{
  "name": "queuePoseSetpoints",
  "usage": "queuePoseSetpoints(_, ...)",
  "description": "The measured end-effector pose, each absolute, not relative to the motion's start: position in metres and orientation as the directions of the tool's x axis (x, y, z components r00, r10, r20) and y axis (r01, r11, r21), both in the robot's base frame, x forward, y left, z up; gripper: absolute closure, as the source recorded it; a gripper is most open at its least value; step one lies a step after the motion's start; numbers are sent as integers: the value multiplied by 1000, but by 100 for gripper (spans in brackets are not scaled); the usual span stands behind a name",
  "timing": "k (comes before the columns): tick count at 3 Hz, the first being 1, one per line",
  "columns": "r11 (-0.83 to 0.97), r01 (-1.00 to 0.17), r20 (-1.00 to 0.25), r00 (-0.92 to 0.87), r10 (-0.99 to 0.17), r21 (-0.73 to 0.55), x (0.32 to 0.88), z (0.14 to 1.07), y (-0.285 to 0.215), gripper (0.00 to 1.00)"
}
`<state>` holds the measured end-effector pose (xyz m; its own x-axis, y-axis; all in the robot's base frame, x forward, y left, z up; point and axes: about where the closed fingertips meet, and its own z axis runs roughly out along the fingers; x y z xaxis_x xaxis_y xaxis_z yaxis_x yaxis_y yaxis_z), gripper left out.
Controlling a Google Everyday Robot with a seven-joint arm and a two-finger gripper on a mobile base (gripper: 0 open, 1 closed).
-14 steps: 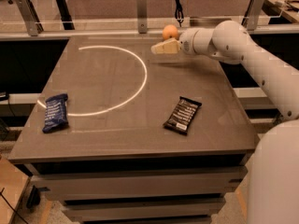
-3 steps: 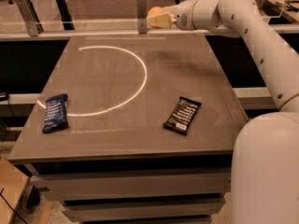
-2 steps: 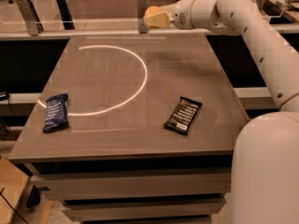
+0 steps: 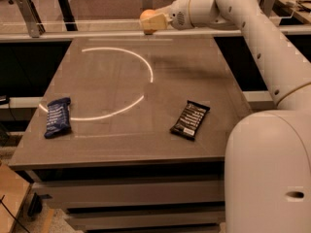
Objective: Move orange near rxbar blueberry
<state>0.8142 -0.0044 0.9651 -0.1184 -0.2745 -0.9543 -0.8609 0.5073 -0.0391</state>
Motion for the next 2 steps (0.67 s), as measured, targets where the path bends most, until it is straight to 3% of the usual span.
queuePoseSetpoints(2, 232, -972, -929, -57, -367, -32, 734, 962, 64, 100)
